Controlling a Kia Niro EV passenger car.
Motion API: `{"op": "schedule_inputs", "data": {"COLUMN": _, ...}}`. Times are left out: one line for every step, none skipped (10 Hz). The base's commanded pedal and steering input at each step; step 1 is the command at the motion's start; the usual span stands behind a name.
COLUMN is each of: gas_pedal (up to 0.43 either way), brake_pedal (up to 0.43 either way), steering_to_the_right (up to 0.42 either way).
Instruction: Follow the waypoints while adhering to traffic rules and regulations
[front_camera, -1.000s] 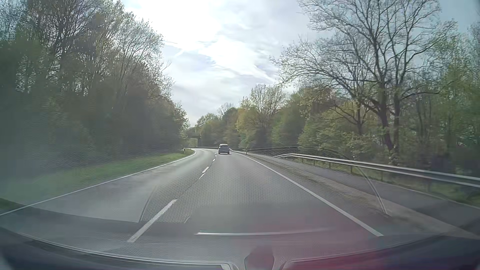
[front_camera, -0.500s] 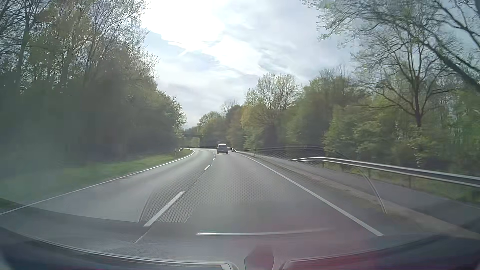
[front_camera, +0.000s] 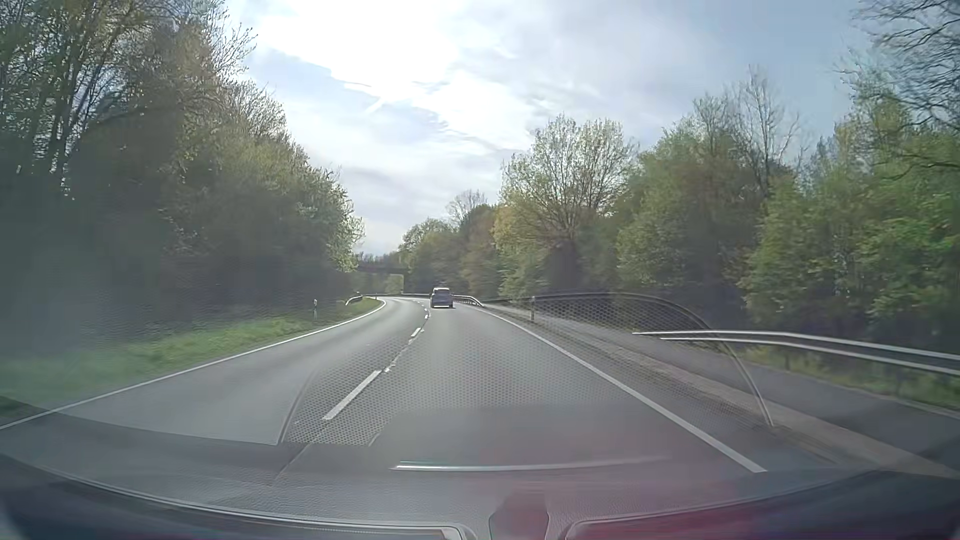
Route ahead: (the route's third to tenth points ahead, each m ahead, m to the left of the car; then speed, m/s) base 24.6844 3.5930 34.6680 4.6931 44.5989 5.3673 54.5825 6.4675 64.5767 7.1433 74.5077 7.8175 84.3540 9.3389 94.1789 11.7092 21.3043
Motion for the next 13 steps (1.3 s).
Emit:
{"op": "schedule_inputs", "data": {"gas_pedal": 0.118, "brake_pedal": 0.000, "steering_to_the_right": -0.011}}
{"op": "schedule_inputs", "data": {"gas_pedal": 0.118, "brake_pedal": 0.000, "steering_to_the_right": -0.012}}
{"op": "schedule_inputs", "data": {"gas_pedal": 0.118, "brake_pedal": 0.000, "steering_to_the_right": -0.012}}
{"op": "schedule_inputs", "data": {"gas_pedal": 0.118, "brake_pedal": 0.000, "steering_to_the_right": -0.012}}
{"op": "schedule_inputs", "data": {"gas_pedal": 0.118, "brake_pedal": 0.000, "steering_to_the_right": -0.012}}
{"op": "schedule_inputs", "data": {"gas_pedal": 0.118, "brake_pedal": 0.000, "steering_to_the_right": -0.012}}
{"op": "schedule_inputs", "data": {"gas_pedal": 0.118, "brake_pedal": 0.000, "steering_to_the_right": -0.012}}
{"op": "schedule_inputs", "data": {"gas_pedal": 0.118, "brake_pedal": 0.000, "steering_to_the_right": -0.012}}
{"op": "schedule_inputs", "data": {"gas_pedal": 0.118, "brake_pedal": 0.000, "steering_to_the_right": -0.012}}
{"op": "schedule_inputs", "data": {"gas_pedal": 0.118, "brake_pedal": 0.000, "steering_to_the_right": -0.015}}
{"op": "schedule_inputs", "data": {"gas_pedal": 0.118, "brake_pedal": 0.000, "steering_to_the_right": -0.016}}
{"op": "schedule_inputs", "data": {"gas_pedal": 0.118, "brake_pedal": 0.000, "steering_to_the_right": -0.016}}
{"op": "schedule_inputs", "data": {"gas_pedal": 0.118, "brake_pedal": 0.000, "steering_to_the_right": -0.017}}
